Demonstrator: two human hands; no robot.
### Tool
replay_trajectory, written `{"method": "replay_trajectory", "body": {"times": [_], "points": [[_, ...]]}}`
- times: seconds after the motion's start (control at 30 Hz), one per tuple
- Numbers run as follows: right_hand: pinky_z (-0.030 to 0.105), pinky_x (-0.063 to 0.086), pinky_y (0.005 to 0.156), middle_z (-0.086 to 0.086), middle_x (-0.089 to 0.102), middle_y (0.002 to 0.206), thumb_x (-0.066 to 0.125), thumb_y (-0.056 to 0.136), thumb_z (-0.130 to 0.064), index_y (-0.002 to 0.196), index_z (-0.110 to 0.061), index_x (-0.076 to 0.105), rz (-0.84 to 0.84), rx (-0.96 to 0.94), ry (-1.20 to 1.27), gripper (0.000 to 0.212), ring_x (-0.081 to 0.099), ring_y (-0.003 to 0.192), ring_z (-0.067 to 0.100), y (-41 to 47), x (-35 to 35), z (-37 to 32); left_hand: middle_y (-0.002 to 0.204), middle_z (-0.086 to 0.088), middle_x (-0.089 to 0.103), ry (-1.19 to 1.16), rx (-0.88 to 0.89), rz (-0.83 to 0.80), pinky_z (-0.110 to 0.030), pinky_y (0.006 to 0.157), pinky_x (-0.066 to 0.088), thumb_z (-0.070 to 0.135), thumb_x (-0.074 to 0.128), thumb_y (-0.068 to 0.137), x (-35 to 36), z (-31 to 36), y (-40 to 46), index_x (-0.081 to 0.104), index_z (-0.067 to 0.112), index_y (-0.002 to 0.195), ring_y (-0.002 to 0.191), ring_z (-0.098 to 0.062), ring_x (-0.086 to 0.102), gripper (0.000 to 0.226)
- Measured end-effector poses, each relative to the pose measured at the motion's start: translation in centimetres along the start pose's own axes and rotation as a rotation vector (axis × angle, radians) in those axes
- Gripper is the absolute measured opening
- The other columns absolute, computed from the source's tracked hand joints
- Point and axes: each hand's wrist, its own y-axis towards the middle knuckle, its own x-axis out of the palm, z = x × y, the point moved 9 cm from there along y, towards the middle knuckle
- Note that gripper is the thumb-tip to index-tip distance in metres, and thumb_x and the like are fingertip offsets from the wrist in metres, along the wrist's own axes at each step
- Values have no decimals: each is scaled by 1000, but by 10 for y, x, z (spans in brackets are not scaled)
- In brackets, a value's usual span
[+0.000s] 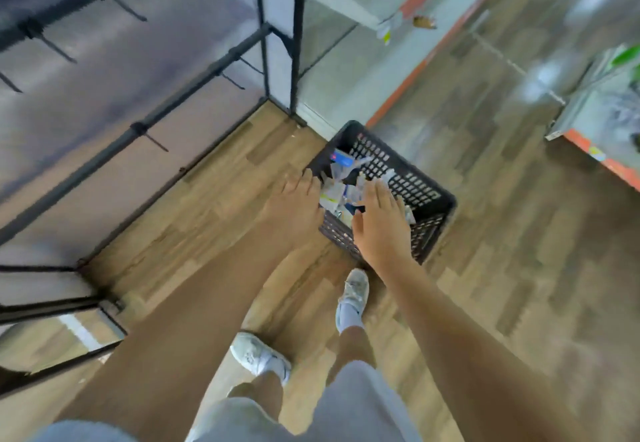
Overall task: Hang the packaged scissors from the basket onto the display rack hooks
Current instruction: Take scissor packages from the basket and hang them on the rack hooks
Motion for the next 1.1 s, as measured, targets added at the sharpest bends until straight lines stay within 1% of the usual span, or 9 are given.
{"method": "replay_trajectory", "body": {"times": [0.1, 0.2, 0.37, 0.47, 0.53, 0.73, 0.83, 0.97, 1.1], "points": [[36, 6, 118, 9, 15, 158, 37, 99, -28, 150, -6, 11, -73, 129, 13, 61, 11, 146, 20, -6, 23, 77, 158, -14, 5, -3, 85, -84, -37, 117, 5, 35, 29, 103, 22, 54, 41, 8, 3, 150, 146, -27, 4, 60], [37, 5, 118, 7, 15, 158, 36, 99, -26, 150, -8, 13, -140, 221, 61, 59, 11, 146, 19, -5, 44, 135, 157, -14, 13, 18, 156, -132, -37, 118, 8, 34, 29, 102, 45, 97, 72, 13, 2, 148, 145, -27, 9, 58], [37, 11, 119, 8, 16, 157, 34, 100, -25, 150, -8, 14, -228, 300, 136, 57, 15, 145, 20, 26, 76, 213, 152, -13, 25, 80, 168, -219, -35, 113, 17, 34, 29, 101, 79, 146, 133, 23, 5, 144, 141, -26, 21, 53], [37, 20, 117, 9, 19, 157, 35, 100, -25, 150, -8, 16, -276, 348, 196, 56, 19, 143, 21, 50, 98, 251, 142, -10, 38, 29, 129, -248, -34, 109, 24, 31, 34, 100, 96, 157, 174, 37, 7, 134, 133, -25, 33, 42], [37, 21, 116, 9, 18, 157, 36, 100, -25, 150, -8, 15, -316, 361, 203, 57, 20, 143, 22, 65, 119, 272, 134, -10, 45, -3, 105, -264, -34, 102, 29, 27, 38, 99, 109, 158, 197, 43, 7, 127, 124, -26, 41, 35], [36, 18, 117, 9, 19, 156, 36, 100, -25, 149, -7, 16, -458, 353, 178, 56, 20, 143, 23, 89, 204, 300, 127, -15, 52, 27, 26, -336, -41, 91, 39, 23, 43, 97, 162, 128, 253, 47, 4, 124, 116, -32, 46, 34], [33, 26, 111, 8, 27, 153, 37, 99, -23, 147, -8, 22, -471, 377, 222, 53, 28, 139, 23, 94, 250, 304, 122, -17, 51, 24, -21, -397, -42, 88, 39, 23, 42, 97, 205, 110, 280, 47, 3, 120, 113, -33, 46, 31], [32, 32, 106, 7, 30, 151, 37, 99, -22, 147, -8, 24, -490, 468, 337, 51, 30, 138, 22, 100, 320, 311, 110, -18, 54, -58, -3, -517, -41, 80, 44, 22, 42, 98, 282, 102, 311, 47, 4, 102, 100, -34, 51, 19], [35, 39, 97, 6, 35, 146, 37, 99, -22, 143, -10, 30, -526, 447, 330, 46, 38, 129, 24, 122, 376, 309, 106, -17, 55, -141, -18, -579, -37, 72, 42, 22, 45, 98, 347, 101, 332, 48, 1, 114, 88, -32, 54, 27]]}}
